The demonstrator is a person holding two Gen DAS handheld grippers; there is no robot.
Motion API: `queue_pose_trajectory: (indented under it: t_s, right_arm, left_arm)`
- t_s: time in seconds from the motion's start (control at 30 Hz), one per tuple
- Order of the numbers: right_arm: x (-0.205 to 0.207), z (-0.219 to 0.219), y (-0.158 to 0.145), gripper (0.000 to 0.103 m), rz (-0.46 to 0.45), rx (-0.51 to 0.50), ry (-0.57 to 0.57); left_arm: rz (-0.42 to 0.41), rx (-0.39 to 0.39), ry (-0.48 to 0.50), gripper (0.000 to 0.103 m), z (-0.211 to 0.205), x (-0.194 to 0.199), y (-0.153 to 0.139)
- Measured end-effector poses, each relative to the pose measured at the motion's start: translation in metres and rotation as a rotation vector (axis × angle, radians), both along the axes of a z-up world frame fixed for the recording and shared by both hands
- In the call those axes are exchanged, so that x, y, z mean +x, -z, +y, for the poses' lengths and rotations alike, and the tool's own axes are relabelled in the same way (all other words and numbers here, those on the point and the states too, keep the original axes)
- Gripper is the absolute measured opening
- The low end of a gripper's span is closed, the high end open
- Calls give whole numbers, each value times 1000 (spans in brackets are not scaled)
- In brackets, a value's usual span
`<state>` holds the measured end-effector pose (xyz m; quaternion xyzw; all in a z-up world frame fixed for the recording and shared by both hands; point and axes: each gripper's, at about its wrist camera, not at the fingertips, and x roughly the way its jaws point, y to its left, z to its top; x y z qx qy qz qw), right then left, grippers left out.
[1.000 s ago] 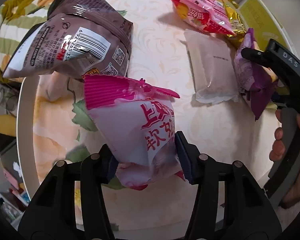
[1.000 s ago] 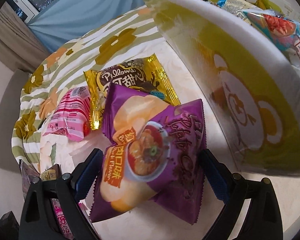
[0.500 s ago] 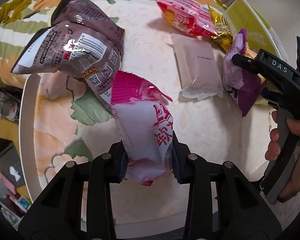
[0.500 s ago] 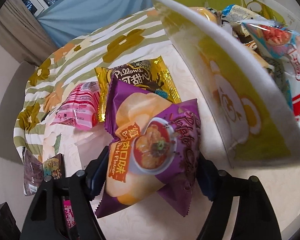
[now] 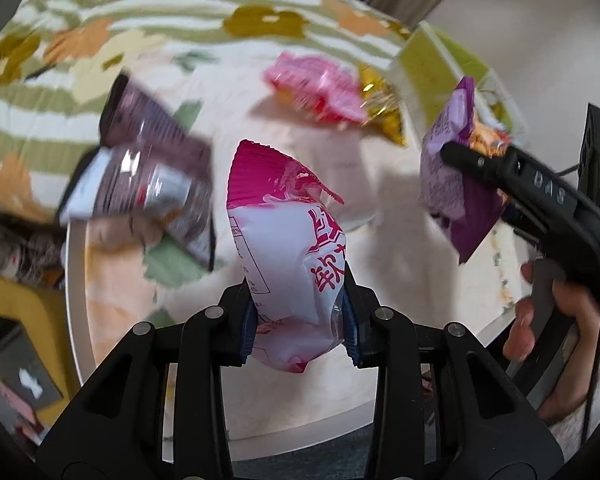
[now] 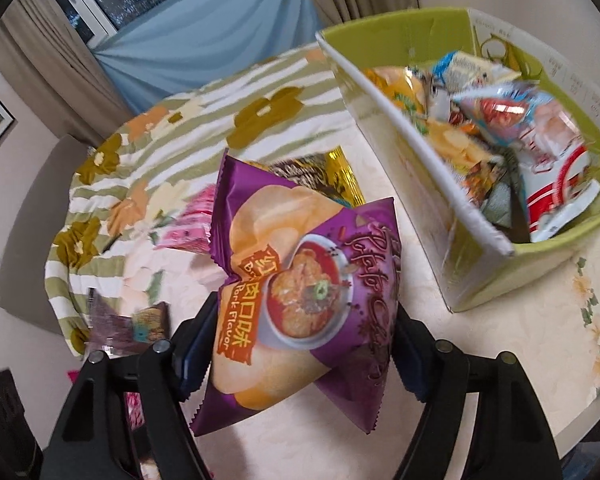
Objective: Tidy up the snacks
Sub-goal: 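Carry both packets into the box and open both tools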
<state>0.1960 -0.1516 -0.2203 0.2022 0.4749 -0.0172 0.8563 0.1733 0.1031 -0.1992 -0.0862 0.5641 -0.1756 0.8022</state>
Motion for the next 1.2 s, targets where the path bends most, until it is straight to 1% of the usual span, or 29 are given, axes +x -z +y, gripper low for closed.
queue_pose_trajectory:
  t_s: [0.1,0.23,0.37,0.5,0.67,0.8,1.0,1.07,1.13,1.2]
  right_arm:
    - [-11,0,-20,73,-32,4,2]
    - [-22,-5,-44,72,-66,-3,0]
    - [-27,-19,-68,72,-114,-11,4]
    - [-24,-52,-87,73,-147,3,22]
    - [-13,-104,-105,73,-178,-18,21]
    - [2,-157,-109,73,-180,-5,19]
    - [25,-218,-109,73,-179,4,-22]
    - [32,-230,-108,73,-174,1,-37]
    - [40,-245,-106,73,-161,2,-52]
    - [47,-254,-103,73,-150,1,-70]
  left_arm:
    - [-49,-35,37,31,-12,14,-21]
    - [-118,-66,102,31,-34,23,-51]
    - [-170,-87,124,31,-54,35,-78]
    - [-213,-103,127,31,-83,51,-99]
    - [-237,-130,104,31,-137,77,-115]
    - [-247,-151,93,31,-191,101,-121]
    - [-229,-190,81,31,-271,140,-113]
    - [-210,-200,80,32,-291,152,-106]
    - [-169,-209,67,32,-311,164,-95]
    - [-128,-169,45,37,-324,172,-83]
